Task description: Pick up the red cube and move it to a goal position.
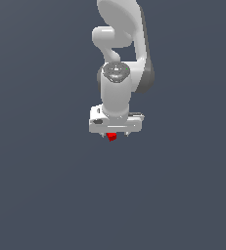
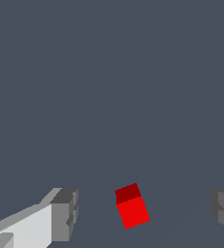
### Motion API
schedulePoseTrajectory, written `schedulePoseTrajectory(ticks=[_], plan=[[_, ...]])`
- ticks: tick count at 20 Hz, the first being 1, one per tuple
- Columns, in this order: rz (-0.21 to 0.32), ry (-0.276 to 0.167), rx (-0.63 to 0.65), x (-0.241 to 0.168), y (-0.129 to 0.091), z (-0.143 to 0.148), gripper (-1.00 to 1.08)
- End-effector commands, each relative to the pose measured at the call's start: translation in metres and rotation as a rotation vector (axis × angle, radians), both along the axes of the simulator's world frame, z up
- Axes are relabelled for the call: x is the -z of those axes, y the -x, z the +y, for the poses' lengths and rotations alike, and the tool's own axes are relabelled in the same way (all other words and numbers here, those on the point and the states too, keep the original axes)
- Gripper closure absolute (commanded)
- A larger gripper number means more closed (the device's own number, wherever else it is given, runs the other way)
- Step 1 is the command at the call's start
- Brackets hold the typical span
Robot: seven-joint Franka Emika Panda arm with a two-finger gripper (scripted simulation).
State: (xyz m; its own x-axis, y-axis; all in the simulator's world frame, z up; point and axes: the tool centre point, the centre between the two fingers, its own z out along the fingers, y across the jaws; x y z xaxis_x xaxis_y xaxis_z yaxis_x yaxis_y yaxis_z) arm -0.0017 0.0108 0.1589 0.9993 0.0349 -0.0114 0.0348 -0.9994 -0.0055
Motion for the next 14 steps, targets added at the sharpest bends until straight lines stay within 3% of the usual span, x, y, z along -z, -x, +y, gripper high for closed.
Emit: schedulePoseTrajectory(ticks=[1,14], plan=[[0.0,0.0,0.0,0.0,0.0,0.0,-0.92],[-0.003,0.0,-0.095,0.036,0.025,0.0,-0.92]])
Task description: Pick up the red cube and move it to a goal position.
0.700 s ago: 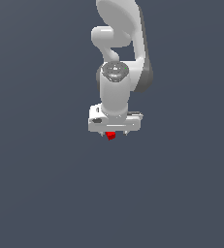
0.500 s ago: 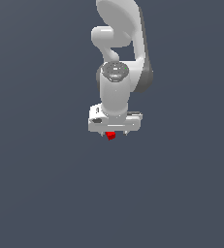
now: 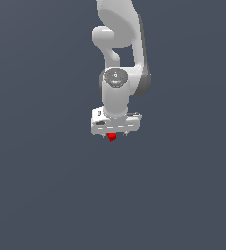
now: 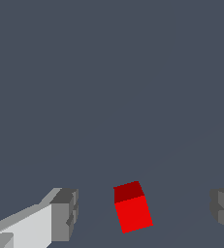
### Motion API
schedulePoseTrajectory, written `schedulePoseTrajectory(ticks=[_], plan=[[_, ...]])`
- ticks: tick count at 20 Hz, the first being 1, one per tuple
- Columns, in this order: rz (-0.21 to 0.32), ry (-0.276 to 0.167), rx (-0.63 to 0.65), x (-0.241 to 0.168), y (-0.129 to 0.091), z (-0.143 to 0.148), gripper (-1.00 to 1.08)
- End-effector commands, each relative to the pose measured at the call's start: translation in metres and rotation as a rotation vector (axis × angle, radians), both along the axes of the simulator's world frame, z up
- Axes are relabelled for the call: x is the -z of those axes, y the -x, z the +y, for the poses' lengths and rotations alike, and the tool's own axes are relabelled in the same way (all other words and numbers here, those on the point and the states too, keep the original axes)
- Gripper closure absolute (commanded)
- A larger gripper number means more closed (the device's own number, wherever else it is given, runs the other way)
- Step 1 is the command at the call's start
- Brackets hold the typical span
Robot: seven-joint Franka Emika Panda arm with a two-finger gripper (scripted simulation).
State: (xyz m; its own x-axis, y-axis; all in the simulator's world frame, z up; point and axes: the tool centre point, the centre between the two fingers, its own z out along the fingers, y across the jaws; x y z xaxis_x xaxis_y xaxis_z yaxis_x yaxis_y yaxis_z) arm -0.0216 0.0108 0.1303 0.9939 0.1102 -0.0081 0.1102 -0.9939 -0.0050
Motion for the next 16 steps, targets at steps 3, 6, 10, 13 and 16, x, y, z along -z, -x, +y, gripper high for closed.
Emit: schedulePoseTrajectory(ticks=[3,6,10,13,16], plan=[[-0.002,0.0,-0.068,0.026,0.018,-0.001,-0.92],[-0.004,0.0,-0.124,0.048,0.033,-0.003,-0.92],[-0.006,0.0,-0.188,0.073,0.049,-0.007,-0.92],[-0.007,0.001,-0.225,0.088,0.057,-0.01,-0.92],[-0.008,0.001,-0.252,0.099,0.064,-0.012,-0.92]])
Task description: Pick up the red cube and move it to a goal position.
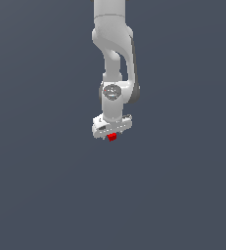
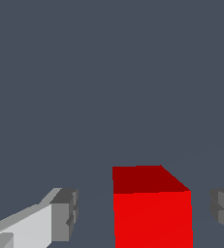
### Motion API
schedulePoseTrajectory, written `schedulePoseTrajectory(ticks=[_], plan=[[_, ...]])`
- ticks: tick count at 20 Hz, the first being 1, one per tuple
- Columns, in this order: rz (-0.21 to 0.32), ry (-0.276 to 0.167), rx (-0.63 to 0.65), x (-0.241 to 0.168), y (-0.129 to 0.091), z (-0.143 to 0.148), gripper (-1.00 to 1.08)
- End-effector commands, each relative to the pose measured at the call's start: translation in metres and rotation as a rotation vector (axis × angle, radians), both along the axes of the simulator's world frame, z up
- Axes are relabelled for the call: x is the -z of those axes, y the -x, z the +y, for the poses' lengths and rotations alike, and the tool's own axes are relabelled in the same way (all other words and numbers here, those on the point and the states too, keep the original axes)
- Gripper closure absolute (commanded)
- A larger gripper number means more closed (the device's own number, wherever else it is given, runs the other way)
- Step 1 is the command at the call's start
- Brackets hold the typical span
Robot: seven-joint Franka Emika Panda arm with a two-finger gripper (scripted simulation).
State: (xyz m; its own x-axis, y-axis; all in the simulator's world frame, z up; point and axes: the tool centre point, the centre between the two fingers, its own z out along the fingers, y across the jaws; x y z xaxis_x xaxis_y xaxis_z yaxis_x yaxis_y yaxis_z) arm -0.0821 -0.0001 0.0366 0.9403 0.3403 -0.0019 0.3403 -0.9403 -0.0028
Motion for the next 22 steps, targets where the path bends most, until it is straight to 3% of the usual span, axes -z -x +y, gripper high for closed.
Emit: schedulePoseTrajectory(ticks=[1,7,8,22], plan=[[-0.002,0.0,-0.022,0.0084,0.0047,-0.0017,-0.92],[-0.003,0.001,-0.04,0.0164,0.008,-0.0045,-0.92],[-0.003,0.001,-0.04,0.0164,0.008,-0.0045,1.08],[-0.003,0.001,-0.04,0.012,0.0067,-0.0036,1.08]])
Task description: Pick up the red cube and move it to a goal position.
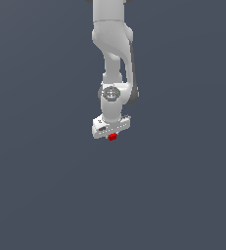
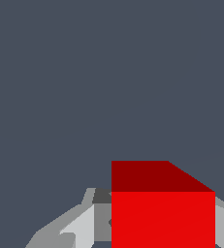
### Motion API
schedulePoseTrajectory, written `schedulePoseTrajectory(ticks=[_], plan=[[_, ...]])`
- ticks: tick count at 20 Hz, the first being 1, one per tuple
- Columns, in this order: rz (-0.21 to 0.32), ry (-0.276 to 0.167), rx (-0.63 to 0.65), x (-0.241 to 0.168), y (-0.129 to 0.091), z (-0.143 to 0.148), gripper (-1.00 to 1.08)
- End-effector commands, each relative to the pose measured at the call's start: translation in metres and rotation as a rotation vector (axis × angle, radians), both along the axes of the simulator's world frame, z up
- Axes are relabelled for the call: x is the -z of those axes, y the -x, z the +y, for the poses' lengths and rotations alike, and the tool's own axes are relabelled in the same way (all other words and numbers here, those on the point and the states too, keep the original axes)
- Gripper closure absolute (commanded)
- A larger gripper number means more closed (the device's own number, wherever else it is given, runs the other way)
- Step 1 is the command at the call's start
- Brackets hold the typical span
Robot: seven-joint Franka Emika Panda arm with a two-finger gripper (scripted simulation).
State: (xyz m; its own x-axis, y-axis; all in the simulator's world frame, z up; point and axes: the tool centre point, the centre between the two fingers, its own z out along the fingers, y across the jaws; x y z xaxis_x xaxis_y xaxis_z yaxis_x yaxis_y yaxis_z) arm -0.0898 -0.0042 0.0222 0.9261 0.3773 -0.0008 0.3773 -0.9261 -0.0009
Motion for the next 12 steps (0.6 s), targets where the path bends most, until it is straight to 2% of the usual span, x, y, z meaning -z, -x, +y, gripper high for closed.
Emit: schedulePoseTrajectory(ticks=[1,12], plan=[[-0.001,0.0,0.0,-0.005,-0.002,0.001,1.08],[-0.001,0.0,0.0,-0.065,-0.018,0.013,1.08]])
